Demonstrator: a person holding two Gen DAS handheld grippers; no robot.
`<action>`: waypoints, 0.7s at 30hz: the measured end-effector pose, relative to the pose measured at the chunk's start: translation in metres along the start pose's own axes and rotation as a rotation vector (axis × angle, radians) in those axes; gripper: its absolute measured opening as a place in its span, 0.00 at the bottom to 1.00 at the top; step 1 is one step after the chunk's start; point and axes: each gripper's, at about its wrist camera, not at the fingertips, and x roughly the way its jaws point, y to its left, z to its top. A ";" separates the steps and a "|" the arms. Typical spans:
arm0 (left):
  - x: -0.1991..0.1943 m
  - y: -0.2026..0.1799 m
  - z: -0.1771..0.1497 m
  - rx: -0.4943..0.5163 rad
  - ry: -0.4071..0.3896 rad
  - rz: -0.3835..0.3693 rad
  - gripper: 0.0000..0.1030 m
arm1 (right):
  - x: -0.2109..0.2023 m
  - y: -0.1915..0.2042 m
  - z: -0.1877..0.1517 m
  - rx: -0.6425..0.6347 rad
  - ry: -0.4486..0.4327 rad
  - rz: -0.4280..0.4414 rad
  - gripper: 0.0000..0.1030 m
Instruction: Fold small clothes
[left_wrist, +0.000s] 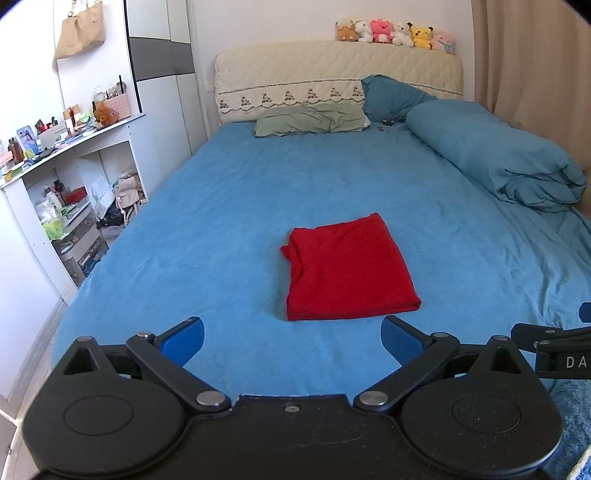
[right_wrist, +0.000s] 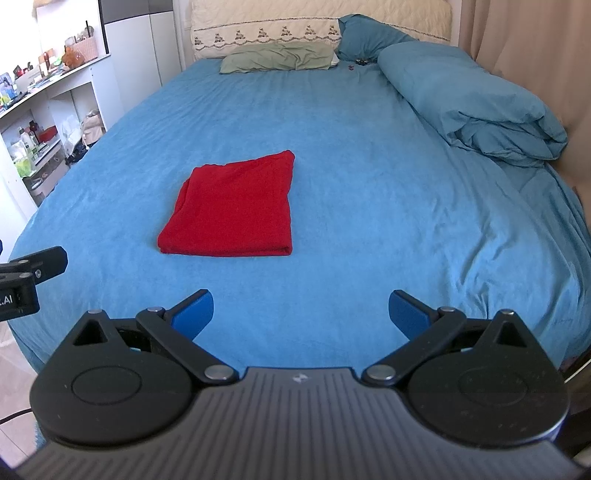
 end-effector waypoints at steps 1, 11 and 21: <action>0.000 0.000 0.000 0.000 -0.001 -0.001 1.00 | 0.000 0.000 0.000 0.000 0.000 0.000 1.00; -0.003 0.000 0.000 0.020 -0.023 -0.018 1.00 | -0.001 0.007 -0.001 0.007 -0.004 -0.002 1.00; -0.005 0.002 0.000 0.020 -0.020 0.011 1.00 | -0.003 0.013 -0.001 0.009 -0.009 -0.004 1.00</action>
